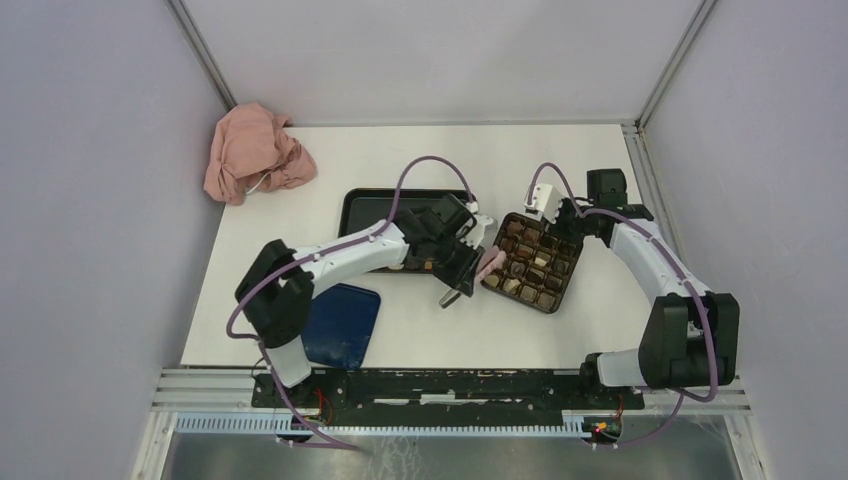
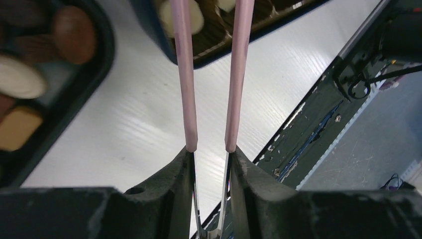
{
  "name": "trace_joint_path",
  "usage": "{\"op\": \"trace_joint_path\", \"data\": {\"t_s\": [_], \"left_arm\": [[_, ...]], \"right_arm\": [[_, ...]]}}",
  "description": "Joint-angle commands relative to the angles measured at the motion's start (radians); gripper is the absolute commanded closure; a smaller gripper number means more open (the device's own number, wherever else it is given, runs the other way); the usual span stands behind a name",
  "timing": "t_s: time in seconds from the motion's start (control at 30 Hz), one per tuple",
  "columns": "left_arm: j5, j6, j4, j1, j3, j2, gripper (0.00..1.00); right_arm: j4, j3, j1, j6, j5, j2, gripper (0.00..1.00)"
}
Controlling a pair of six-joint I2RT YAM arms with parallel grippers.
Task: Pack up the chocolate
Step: Place the fake chocolate in the packing box.
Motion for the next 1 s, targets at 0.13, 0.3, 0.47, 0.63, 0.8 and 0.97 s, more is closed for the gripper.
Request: {"op": "trace_joint_path", "data": {"t_s": [0.13, 0.3, 0.47, 0.63, 0.8, 0.97], "left_arm": [[-0.057, 0.051, -0.07, 0.239, -0.012, -0.167, 0.65], [-0.135, 0.133, -0.169, 0.305, 0.004, -0.117, 0.64], [-0.177, 0.196, -0.213, 0.316, 0.033, -0.045, 0.64], [-0.243, 0.294, -0.283, 0.317, 0.129, 0.053, 0.62], [-0.251, 0.358, -0.328, 0.328, 0.244, 0.134, 0.59], [-0.234, 0.397, -0.38, 0.331, 0.363, 0.235, 0.59]], "right_arm": [[-0.032, 0.073, 0.0, -0.002, -0.04, 0.098, 0.95], [-0.045, 0.088, 0.001, 0.015, -0.034, 0.153, 0.95], [-0.057, 0.101, 0.0, 0.027, -0.022, 0.201, 0.92], [-0.064, 0.108, 0.001, 0.03, -0.016, 0.228, 0.87], [-0.067, 0.11, 0.0, 0.031, -0.014, 0.237, 0.81], [-0.069, 0.114, 0.0, 0.033, -0.006, 0.241, 0.73]]}}
